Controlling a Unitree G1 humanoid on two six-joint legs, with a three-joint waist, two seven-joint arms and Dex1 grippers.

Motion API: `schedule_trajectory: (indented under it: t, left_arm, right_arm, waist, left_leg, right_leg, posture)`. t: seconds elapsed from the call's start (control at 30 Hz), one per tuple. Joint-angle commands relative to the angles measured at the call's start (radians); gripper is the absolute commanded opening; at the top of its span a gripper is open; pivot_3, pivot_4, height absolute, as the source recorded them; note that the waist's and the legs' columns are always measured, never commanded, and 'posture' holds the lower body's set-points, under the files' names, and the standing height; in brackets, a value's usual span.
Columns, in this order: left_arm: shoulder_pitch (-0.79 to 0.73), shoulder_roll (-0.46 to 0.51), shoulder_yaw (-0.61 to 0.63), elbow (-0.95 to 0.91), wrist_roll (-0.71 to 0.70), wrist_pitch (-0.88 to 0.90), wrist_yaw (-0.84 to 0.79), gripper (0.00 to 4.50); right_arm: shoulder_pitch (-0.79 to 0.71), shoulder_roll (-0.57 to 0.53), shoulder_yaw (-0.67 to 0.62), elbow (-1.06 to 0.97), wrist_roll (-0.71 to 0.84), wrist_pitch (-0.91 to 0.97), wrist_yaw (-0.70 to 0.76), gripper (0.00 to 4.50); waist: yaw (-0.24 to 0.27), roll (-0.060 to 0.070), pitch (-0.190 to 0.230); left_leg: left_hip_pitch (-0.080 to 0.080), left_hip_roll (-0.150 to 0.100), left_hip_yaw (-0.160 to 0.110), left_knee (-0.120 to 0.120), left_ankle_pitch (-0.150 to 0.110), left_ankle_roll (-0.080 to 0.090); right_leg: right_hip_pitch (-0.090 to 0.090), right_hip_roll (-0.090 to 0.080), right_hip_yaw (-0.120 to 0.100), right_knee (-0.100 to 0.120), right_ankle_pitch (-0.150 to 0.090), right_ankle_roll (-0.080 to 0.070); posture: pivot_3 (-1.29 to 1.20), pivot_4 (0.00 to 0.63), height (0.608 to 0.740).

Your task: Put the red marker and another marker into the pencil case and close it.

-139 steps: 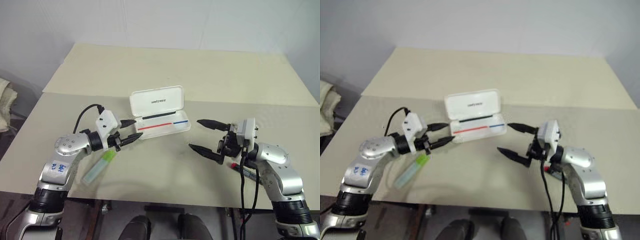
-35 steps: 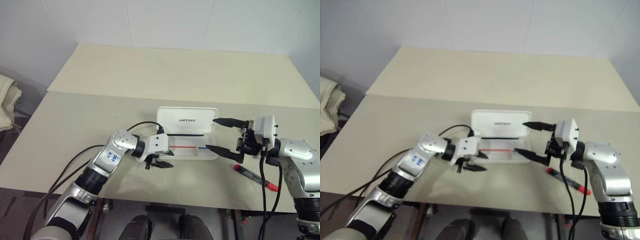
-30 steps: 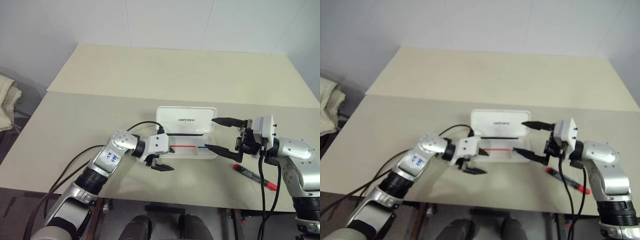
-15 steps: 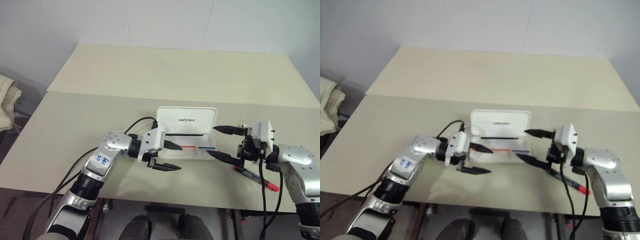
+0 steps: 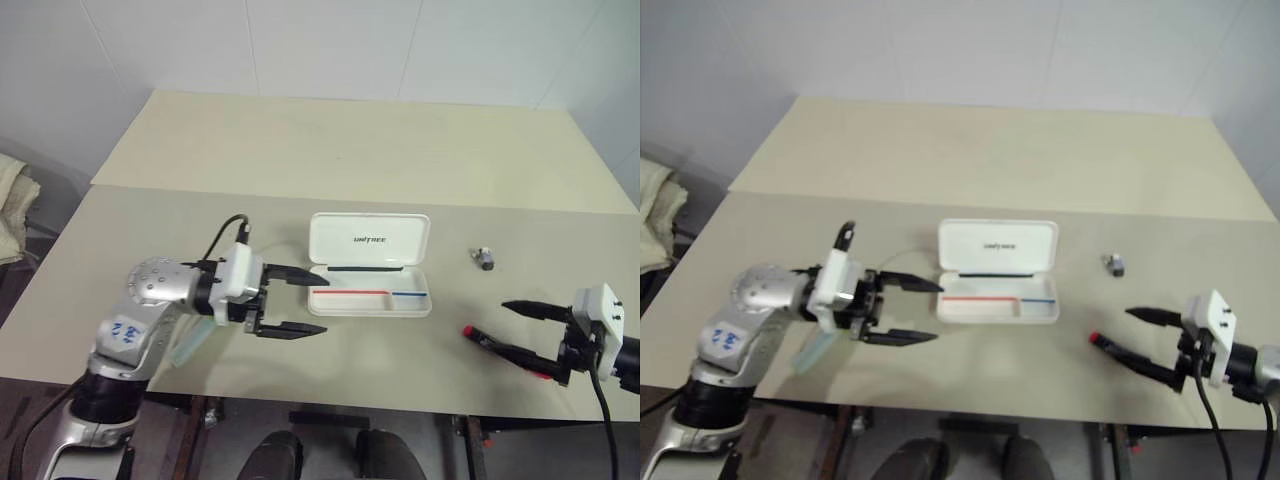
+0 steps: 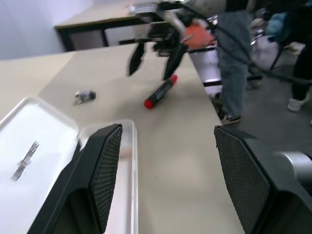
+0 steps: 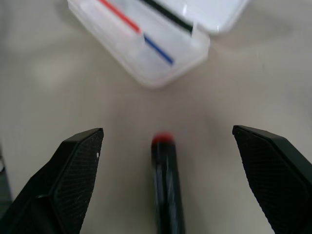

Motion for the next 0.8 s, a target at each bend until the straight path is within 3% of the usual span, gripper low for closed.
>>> schedule_trajectory:
  t: [0.03,0.23,0.6,0.8]
  left_arm:
    - [0.024,0.052,0.07,-0.046,-0.055,0.026,-0.003,3.23]
    - [0.006,0.069,0.103,0.008,-0.041,-0.02,-0.002,3.23]
    - [0.022,0.068,0.123,0.051,-0.038,-0.069,-0.023,3.27]
    - [0.016,0.061,0.115,0.081,-0.023,-0.101,-0.012,3.27]
  right_arm:
    - [0.002,-0.016,-0.021,0.05,-0.025,-0.058,0.034,4.5]
    - [-0.037,0.017,0.056,0.197,-0.093,-0.127,0.056,4.5]
    - [-0.134,0.097,0.146,0.39,-0.151,-0.313,0.086,0.68]
    - [-0.22,0.143,0.164,0.344,-0.163,-0.347,0.021,0.66]
  waist:
    - [0.0,0.001,0.001]
    - [0.003,0.001,0.001]
    - [-0.002,0.0,0.0]
    - [-0.027,-0.005,-0.002]
  left_leg:
    - [0.001,0.0,0.0,0.0,0.0,0.0]
    - [0.001,0.0,0.0,0.0,0.001,-0.001]
    - [0.001,0.002,-0.001,-0.002,0.001,-0.002]
    - [0.004,0.005,0.002,-0.001,0.002,-0.005]
  right_leg:
    - [0.001,0.0,0.0,-0.001,0.0,0.0]
    - [0.003,0.0,0.0,-0.007,0.0,0.0]
    - [0.003,0.001,-0.001,-0.006,0.0,0.0]
    - [0.005,0.004,-0.001,-0.006,0.0,-0.001]
  posture:
    - [0.0,0.15,0.74]
    - [0.0,0.15,0.74]
    - [0.0,0.15,0.74]
    - [0.0,0.15,0.74]
